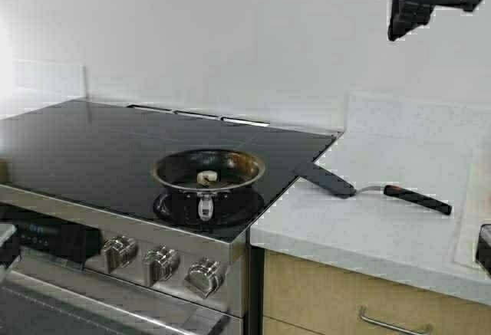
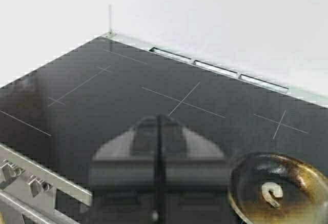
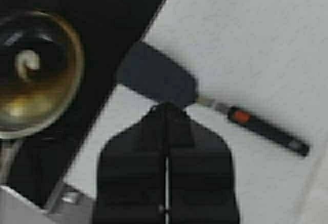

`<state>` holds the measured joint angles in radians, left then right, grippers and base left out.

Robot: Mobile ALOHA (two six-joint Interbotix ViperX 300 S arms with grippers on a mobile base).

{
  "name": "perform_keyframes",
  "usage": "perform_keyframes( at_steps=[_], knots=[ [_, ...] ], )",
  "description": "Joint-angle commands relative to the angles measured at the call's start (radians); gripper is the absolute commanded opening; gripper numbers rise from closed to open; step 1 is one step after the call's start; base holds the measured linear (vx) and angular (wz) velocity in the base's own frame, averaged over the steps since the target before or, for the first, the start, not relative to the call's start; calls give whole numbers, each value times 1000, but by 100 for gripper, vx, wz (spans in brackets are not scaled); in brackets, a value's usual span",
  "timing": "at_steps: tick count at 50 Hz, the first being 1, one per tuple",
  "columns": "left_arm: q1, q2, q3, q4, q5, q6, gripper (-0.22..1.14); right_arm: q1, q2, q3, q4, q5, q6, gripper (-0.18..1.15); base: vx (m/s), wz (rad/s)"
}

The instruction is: Add oil to the pan and cook the shrimp and serve it

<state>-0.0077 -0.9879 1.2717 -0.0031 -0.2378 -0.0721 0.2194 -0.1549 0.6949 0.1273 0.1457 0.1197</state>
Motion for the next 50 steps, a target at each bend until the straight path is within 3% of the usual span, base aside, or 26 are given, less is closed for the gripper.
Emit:
perform_keyframes(
  at_steps=[1, 14, 31, 36, 46, 50],
  knots=[
    [2, 3, -25, 2, -5, 0, 3, 37, -83, 101, 115, -110, -5, 7, 0, 0],
    [2, 3, -23, 2, -5, -2, 3, 163, -81, 290, 399, -357, -5, 7, 0, 0],
    [0, 3, -21, 2, -5, -5, 3, 298, 166, 301, 719, -607, -2, 11, 0, 0],
    [2, 2, -23, 2, -5, -5, 3, 305, 241, 275, 736, -620, 5, 25, 0, 0],
    [2, 0, -21, 2, -6, -5, 3, 305, 374, 224, 772, -657, 6, 77, 0, 0],
    [0, 0, -21, 2, -5, -5, 3, 305, 414, 201, 775, -657, 25, 86, 0, 0]
  ],
)
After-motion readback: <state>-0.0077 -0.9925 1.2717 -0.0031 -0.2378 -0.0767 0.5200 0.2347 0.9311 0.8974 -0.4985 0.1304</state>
